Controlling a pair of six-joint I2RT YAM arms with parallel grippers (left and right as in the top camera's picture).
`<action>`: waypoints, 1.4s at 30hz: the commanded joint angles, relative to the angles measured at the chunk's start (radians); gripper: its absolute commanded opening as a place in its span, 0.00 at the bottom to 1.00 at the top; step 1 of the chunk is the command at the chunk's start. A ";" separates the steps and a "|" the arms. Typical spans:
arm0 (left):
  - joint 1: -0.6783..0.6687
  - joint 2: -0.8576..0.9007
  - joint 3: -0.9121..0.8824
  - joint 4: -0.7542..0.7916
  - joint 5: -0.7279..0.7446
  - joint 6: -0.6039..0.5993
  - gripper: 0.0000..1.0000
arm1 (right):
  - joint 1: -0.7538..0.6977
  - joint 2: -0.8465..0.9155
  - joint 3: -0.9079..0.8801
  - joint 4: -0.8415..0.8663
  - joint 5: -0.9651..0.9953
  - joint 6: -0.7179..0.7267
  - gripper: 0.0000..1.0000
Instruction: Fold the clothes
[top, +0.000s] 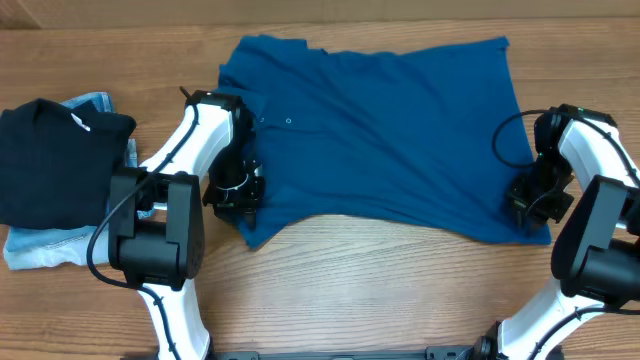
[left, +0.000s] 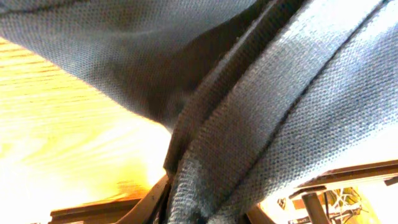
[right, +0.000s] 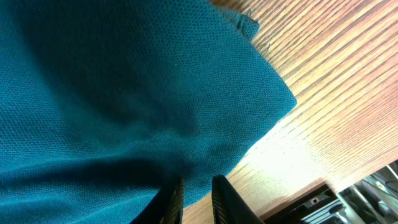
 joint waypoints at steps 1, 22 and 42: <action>0.000 -0.027 0.020 -0.006 -0.013 0.019 0.28 | -0.009 0.000 0.000 0.003 0.007 0.005 0.20; 0.000 -0.258 0.021 0.253 -0.153 -0.053 0.05 | -0.219 0.000 0.000 0.001 -0.287 -0.158 0.25; -0.003 -0.258 0.021 0.251 -0.149 -0.052 0.06 | -0.254 -0.047 -0.117 0.175 -0.317 -0.153 0.04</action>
